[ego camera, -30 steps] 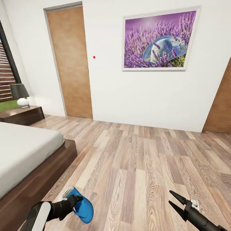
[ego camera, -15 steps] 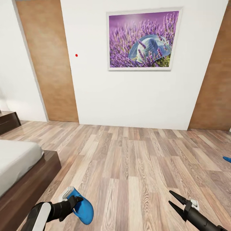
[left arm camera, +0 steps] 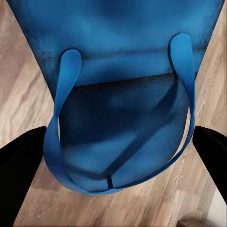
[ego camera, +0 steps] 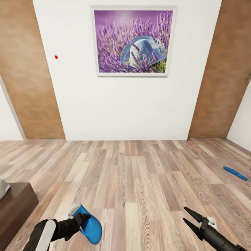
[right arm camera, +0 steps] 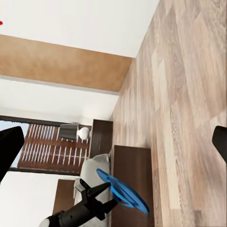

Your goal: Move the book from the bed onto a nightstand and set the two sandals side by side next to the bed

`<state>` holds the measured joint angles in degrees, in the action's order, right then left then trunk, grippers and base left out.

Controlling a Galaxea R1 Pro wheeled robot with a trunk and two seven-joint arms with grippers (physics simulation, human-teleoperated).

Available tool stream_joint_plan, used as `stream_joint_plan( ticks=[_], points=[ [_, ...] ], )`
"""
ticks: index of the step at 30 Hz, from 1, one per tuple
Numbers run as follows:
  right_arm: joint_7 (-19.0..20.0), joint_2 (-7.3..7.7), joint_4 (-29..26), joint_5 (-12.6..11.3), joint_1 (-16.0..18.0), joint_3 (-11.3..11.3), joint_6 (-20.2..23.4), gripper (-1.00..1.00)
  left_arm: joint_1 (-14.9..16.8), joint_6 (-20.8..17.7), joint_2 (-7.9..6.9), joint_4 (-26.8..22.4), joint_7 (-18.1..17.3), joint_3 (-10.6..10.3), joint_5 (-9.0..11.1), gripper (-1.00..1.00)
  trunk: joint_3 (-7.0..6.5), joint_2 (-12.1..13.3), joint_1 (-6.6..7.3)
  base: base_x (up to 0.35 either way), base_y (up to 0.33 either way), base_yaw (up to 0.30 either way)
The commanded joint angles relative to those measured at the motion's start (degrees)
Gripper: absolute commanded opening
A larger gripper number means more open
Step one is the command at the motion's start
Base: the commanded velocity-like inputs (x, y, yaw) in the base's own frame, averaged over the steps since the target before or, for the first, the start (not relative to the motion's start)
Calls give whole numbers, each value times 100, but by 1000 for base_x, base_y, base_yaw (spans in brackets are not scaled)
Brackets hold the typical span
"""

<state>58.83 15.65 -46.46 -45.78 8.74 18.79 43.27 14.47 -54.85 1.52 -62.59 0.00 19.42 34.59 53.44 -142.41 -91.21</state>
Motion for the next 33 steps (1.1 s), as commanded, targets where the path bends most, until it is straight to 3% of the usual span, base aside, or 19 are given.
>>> stream_joint_plan(
  ticks=[1, 12, 33],
  points=[
    [5, 0, 5, -19, 5, 2, 33, 100, 3, -35, 6, -8, 0, 21, 22, -100, 6, -2, -2, 344, -131, -263],
    [5, 0, 5, -13, 5, 2, 33, 100, 3, -34, 6, -8, -8, 24, 22, -100, 6, -2, -2, 344, -95, -263],
    [5, 3, 5, -2, 5, 9, 36, 100, 3, -34, 6, -8, -9, 26, 26, -100, 6, -2, -2, 344, -1, -263]
  ],
)
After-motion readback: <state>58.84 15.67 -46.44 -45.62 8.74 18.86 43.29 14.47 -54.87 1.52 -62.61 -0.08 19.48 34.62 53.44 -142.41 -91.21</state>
